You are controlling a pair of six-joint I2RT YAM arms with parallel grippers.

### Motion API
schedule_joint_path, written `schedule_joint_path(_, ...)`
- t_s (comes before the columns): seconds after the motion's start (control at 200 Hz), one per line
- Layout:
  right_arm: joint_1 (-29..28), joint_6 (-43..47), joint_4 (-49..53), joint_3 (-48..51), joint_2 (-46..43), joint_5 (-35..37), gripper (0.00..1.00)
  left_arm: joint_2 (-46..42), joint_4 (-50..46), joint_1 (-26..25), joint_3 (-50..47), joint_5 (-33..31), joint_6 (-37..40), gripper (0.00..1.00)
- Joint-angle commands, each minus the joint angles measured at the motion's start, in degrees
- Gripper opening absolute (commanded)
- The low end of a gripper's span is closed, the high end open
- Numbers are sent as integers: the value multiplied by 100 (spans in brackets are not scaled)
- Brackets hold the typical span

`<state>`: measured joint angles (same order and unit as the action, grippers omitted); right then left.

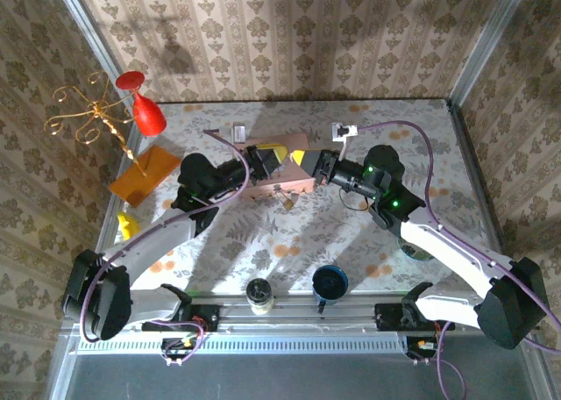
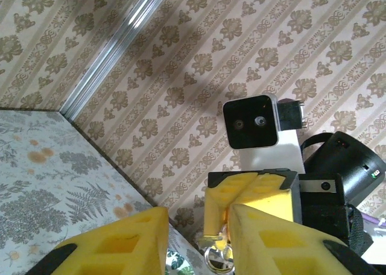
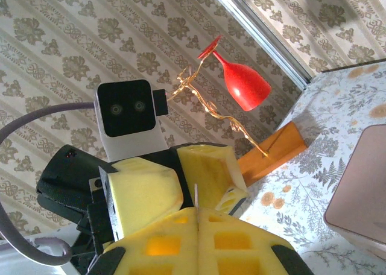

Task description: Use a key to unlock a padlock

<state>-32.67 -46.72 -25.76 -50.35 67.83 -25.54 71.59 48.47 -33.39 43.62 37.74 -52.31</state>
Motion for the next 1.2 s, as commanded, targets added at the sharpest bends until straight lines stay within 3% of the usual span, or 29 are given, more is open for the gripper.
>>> schedule_joint_path(0.0, 9, -56, -277, -72, 52, -77, 0, 46, 333, 8, 180, 146, -102, 30)
schedule_joint_path(0.34, -12, -177, -439, -98, 151, -118, 0, 144, 585, 52, 138, 199, -275, 21)
schedule_joint_path(0.525, -29, -187, -456, -89, 151, -109, 0, 152, 611, 60, 113, 199, -289, 0)
schedule_joint_path(0.73, -21, 23, -155, -146, 110, -142, 0, 106, 531, 149, 178, 450, -200, 0)
schedule_joint_path(0.81, 36, 383, 206, -219, 32, -296, 26, -18, 284, 264, 229, 609, -128, 0)
schedule_joint_path(0.93, 115, 988, 585, -246, -128, -541, 42, -389, -963, 316, 508, 834, 579, 0)
schedule_joint_path(1.045, 129, 1336, 744, -334, -165, -909, 52, -725, -2274, 272, 848, 937, 1399, 0)
schedule_joint_path(1.196, 120, 1445, 486, -409, -115, -1427, 53, -875, -3123, 207, 1167, 1197, 1890, 0)
